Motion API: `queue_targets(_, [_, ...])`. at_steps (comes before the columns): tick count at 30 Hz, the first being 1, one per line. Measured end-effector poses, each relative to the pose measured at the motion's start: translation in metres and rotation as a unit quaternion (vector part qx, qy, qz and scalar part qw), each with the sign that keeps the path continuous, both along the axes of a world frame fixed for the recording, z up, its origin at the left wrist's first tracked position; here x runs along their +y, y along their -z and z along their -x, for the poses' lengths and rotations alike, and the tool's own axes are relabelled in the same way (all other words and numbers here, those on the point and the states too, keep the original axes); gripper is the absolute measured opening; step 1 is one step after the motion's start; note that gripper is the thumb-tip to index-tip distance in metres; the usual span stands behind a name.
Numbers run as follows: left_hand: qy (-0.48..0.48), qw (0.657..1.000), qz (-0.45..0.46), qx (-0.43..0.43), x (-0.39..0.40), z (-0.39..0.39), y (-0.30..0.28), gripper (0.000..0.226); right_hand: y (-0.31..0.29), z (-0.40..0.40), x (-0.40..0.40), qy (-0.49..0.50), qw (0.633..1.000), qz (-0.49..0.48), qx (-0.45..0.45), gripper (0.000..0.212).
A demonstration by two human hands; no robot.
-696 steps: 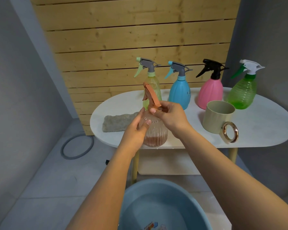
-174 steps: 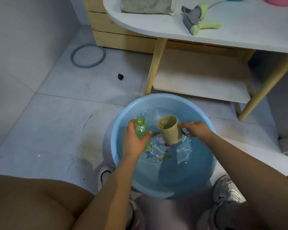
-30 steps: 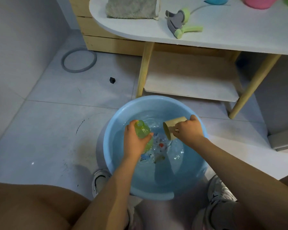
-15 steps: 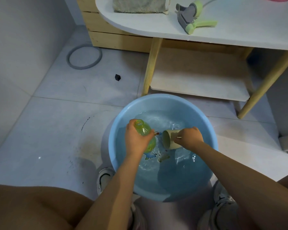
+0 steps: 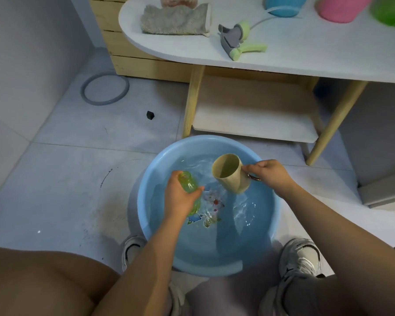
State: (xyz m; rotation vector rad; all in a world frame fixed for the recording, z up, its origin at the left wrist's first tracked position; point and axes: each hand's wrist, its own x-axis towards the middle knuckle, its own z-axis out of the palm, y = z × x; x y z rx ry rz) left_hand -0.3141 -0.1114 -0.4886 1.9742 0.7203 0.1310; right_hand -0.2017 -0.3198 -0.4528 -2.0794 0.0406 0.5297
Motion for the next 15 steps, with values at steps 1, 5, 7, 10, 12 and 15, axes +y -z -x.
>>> queue_targets(1, [0.008, 1.0, -0.001, 0.003, -0.002, 0.0, -0.001, 0.056, -0.006, -0.001, -0.002, -0.007, 1.0, -0.012, -0.004, 0.047])
queue_targets(5, [0.039, 0.999, -0.003, 0.009, -0.009, -0.001, -0.005, 0.056, -0.026, -0.002, -0.003, -0.036, 0.998, -0.02, -0.036, 0.046])
queue_targets(7, [0.055, 0.998, -0.007, 0.01, -0.012, -0.002, -0.008, 0.057, -0.035, -0.003, -0.001, -0.056, 0.997, -0.003, -0.051, 0.048])
queue_targets(10, [0.074, 0.997, -0.013, 0.016, -0.016, -0.003, -0.012, 0.057, -0.047, -0.003, 0.002, -0.095, 0.992, 0.023, -0.08, 0.054])
queue_targets(12, [0.086, 0.996, -0.015, 0.017, -0.017, -0.005, -0.011, 0.056, -0.053, -0.002, 0.005, -0.11, 0.988, 0.038, -0.102, 0.058])
queue_targets(15, [0.098, 0.995, -0.012, 0.023, -0.019, -0.006, -0.012, 0.057, -0.06, 0.0, 0.009, -0.124, 0.983, 0.055, -0.125, 0.059])
